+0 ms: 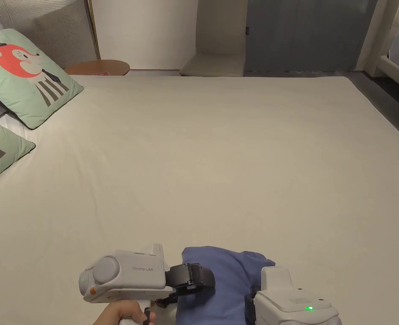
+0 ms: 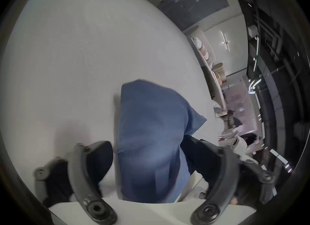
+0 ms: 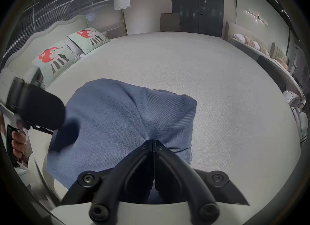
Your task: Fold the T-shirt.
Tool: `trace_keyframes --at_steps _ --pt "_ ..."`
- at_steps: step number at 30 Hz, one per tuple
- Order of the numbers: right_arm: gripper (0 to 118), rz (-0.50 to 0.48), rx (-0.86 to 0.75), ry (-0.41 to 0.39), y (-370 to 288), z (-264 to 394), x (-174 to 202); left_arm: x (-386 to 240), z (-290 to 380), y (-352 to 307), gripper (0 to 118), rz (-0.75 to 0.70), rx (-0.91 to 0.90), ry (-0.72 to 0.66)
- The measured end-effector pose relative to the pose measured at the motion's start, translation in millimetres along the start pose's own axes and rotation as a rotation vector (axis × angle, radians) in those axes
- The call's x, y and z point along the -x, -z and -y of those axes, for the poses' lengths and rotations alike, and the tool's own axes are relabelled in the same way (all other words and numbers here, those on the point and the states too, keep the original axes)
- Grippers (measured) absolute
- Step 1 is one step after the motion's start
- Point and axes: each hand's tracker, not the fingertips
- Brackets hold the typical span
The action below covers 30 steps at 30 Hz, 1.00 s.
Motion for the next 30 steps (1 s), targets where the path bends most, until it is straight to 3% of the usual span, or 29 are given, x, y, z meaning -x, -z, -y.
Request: trace_keyframes --at_steps 2,5,6,7,14,18,30 --pt "0 -0.004 -0.001 0.003 -1.0 0.2 -0.6 -0.1 3.5 2.5 64 -0.022 -0.014 0.015" --pt "0 -0.016 -0.006 0.018 0.2 -0.3 -4.1 -18.8 17.2 -6.9 42 -0.060 -0.038 0.119" --pt "0 -0.023 -0.015 0.027 -1.7 0.2 -4.9 -20.1 18.7 -7.5 30 -0.057 -0.039 0.120" --pt "0 -0.027 -0.022 0.032 -4.1 0.1 -4.7 -15.3 11.6 -7.8 26 -0.046 -0.040 0.117" --pt "0 -0.021 -0.169 0.002 -25.1 -16.8 12.5 -35.4 3.5 -38.9 23 -0.071 -0.038 0.236" --pt "0 -0.040 -0.295 -0.037 -50.6 -46.3 35.2 -19.3 -20.6 -79.2 23 -0.159 -0.053 0.303" --pt "1 -0.098 -0.449 -0.141 -59.7 -107.5 127.9 117.4 -102.0 -242.7 23 -0.515 -0.154 0.280"
